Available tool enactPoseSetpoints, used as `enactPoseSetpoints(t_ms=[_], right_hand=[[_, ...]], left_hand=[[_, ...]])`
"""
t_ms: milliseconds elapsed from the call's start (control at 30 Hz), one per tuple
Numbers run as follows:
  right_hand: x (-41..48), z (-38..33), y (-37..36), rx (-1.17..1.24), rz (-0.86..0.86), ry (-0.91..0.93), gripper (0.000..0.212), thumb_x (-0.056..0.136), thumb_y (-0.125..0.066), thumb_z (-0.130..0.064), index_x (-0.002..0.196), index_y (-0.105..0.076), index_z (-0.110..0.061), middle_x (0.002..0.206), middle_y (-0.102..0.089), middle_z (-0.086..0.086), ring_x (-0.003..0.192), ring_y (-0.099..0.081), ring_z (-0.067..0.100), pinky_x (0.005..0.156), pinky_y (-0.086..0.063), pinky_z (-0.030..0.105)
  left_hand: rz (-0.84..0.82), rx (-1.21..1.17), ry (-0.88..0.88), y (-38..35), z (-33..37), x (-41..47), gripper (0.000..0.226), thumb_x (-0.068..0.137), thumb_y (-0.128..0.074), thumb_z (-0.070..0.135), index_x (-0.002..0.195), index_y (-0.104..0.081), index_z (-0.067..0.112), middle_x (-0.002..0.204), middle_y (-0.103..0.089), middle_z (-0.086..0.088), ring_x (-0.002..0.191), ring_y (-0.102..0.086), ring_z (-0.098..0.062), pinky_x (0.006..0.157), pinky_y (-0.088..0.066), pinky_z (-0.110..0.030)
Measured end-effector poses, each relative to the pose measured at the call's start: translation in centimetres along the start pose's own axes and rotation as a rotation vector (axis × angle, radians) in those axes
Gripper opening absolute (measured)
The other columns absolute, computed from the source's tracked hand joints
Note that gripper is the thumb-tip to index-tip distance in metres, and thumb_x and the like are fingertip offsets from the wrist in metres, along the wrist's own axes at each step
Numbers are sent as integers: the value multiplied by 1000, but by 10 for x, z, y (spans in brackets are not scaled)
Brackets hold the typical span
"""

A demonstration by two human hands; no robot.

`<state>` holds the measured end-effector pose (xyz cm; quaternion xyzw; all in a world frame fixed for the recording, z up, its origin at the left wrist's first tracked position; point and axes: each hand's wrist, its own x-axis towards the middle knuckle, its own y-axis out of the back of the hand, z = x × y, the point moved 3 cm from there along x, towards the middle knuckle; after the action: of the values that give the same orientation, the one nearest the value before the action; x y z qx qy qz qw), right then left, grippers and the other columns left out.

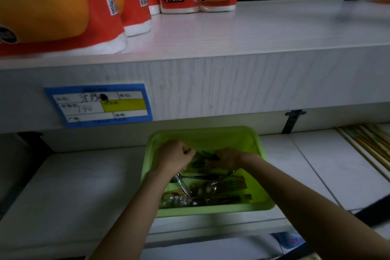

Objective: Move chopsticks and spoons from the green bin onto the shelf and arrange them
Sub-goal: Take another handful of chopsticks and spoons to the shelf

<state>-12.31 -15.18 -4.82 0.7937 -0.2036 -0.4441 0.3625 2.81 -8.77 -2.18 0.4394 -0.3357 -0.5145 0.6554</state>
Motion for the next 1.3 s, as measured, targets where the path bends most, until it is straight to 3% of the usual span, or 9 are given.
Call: enactPoseSetpoints(t_ms=[100,267,433,500,600,733,933,1033,1300], right_hand=[[0,3,-3,-3,-48,-32,66,82,-51,-64,117,-54,-8,121,-58,13,103,-54,26,78,-37,27],[-6,6,-4,-102,-184,-14,68,62,-73,-64,109,-64,-16,109,-65,2,99,-59,24,78,-45,29],[-14,4,-3,-127,-305,-20,37,72,-72,-51,83,-65,-17,60,-54,-4,51,-46,13,49,-36,23],[-17,3,2,-128,-296,-32,36,80,-66,-47,67,-59,-15,45,-50,-7,36,-41,8,40,-33,18],[-23,1,18,-82,-207,-14,38,92,-54,-35,59,-50,-16,54,-50,-2,38,-42,7,40,-35,17],[-33,-1,34,-15,-116,33,38,95,-49,-29,61,-46,-14,56,-45,1,44,-40,13,41,-34,20],[-49,2,36,100,-29,83,36,94,-49,-31,62,-47,-14,57,-46,0,47,-40,13,44,-33,19],[-56,6,32,192,-11,108,36,94,-50,-31,62,-48,-14,58,-47,2,48,-40,15,50,-34,25],[-61,11,27,329,11,154,28,94,-50,-26,71,-50,-10,59,-47,1,52,-42,15,53,-34,25]], left_hand=[[7,-19,6,-1,-2,1,47,88,-52,37,49,-34,18,46,-34,3,44,-31,-13,48,-20,-25],[-7,-16,8,-1,-3,2,46,86,-53,35,48,-32,18,46,-33,4,45,-31,-13,48,-19,-25],[-44,-29,-29,-5,-2,2,50,86,-55,34,46,-30,19,44,-30,4,43,-28,-13,48,-20,-23],[-160,-164,-45,-10,2,1,48,87,-56,31,44,-39,20,40,-37,7,38,-36,-11,47,-29,-20],[-514,-428,-69,-16,10,-7,40,91,-49,17,51,-56,11,38,-54,4,37,-51,-11,44,-42,-16],[-883,-327,-172,-32,18,-20,24,91,-49,10,74,-65,6,65,-67,-5,50,-60,-9,50,-48,-15],[-602,108,-467,-72,27,-21,34,90,-56,18,123,-57,11,122,-58,-11,108,-57,-24,86,-46,-27],[-557,291,-555,-81,29,-23,42,91,-54,25,130,-48,12,127,-49,-13,115,-51,-28,95,-45,-39],[-516,422,-638,-87,36,-25,60,92,-45,47,139,-37,10,139,-39,-15,123,-45,-33,99,-42,-40]])
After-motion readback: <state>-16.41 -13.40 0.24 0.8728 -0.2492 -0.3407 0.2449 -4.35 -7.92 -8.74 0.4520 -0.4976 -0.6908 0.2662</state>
